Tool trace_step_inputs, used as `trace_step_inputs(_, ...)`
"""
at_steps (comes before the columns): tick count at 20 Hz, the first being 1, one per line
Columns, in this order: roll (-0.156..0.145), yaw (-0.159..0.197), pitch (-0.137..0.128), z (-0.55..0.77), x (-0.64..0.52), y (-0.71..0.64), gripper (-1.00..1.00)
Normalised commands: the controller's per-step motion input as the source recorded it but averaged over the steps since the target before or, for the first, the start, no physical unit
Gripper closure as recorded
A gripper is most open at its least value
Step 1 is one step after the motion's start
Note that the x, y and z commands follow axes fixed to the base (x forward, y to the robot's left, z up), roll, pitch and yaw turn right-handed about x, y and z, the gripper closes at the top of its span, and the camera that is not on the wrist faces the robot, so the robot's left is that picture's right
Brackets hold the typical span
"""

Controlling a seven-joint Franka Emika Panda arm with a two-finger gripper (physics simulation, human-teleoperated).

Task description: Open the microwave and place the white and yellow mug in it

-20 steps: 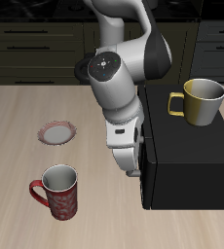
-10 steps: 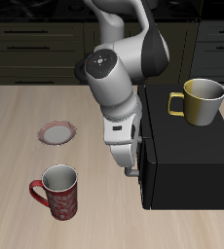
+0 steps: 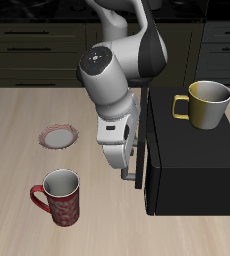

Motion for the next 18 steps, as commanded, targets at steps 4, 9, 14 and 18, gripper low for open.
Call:
trace_step_inputs(4, -0.088, -0.107, -0.019, 0.06, -0.08, -0.09, 1.00)
trace_step_inputs(9, -0.024, -0.041, -0.016, -0.03, -0.12, -0.02, 1.00)
trace_step_inputs(14, -0.028, -0.059, -0.036, 0.15, -0.12, -0.08, 1.00)
trace_step_inputs(18, -0.013, -0.049, -0.068, 0.16, -0.18, -0.09, 1.00)
